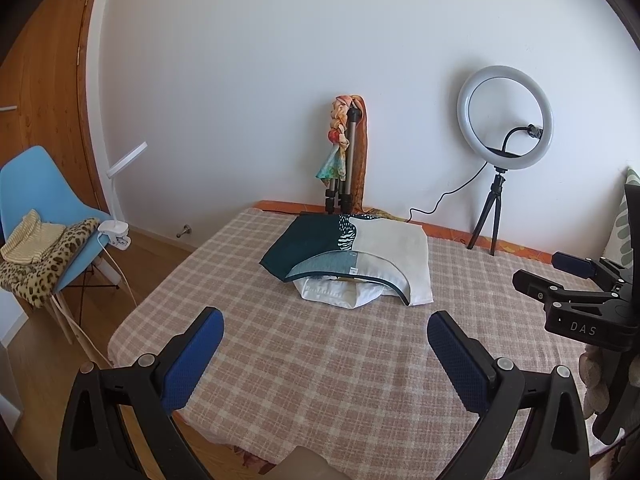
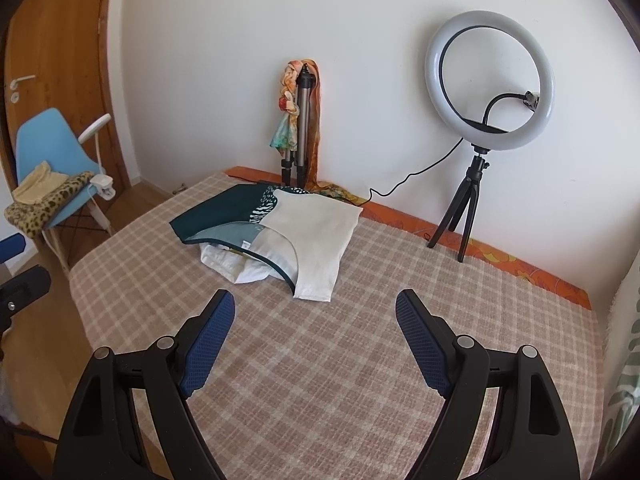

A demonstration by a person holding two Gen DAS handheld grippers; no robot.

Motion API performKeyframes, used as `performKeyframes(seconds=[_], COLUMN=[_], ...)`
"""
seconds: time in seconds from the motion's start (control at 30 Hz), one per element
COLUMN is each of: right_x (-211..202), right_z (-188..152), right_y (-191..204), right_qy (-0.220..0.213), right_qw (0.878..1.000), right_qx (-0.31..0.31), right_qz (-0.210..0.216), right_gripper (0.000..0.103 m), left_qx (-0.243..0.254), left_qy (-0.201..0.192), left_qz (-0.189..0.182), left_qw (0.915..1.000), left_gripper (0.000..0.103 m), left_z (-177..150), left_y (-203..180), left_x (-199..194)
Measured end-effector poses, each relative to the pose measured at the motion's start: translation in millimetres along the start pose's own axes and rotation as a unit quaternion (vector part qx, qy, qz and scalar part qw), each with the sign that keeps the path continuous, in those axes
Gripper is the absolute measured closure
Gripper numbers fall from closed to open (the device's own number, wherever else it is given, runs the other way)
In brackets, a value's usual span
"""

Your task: Fold small clothes

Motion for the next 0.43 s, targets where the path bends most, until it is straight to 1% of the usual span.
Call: performKeyframes(seconds=[0.17, 0.33, 0.43], right_x=[0.7, 1.2, 1.7], right_z=[0.6, 0.8, 0.3], right_y=[0.3, 0.9, 1.3], right_qy=[0.001, 0.001, 0.002], right_qw=[1.000, 1.000, 1.000], right_qx=[-0.004, -0.005, -0.005], right_qz=[0.002, 0.003, 0.002], right_gripper=[0.020, 0.020, 0.020], left_qx=[0.001, 0.005, 0.004], left_qy=[0.000, -0.011, -0.007], left_qz=[0.003, 0.013, 0.013], left_qw=[1.0000, 0.9998, 0.9999], left_gripper=[0.000, 0.000, 0.000], left_z=[-0.6, -3.5, -5.1], left_y=[1.7, 3.8, 5.4], left_x=[2.2, 3.0, 6.3])
Point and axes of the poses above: each gripper's, at about its wrist camera, not at the fingertips, and x roughly the way its jaws point, y to its left, z to its top, the point moved 2 cm from there along x, roughly the way its jaws point, and after that the axes turned 11 degrees about -x, right-handed, at the moved point
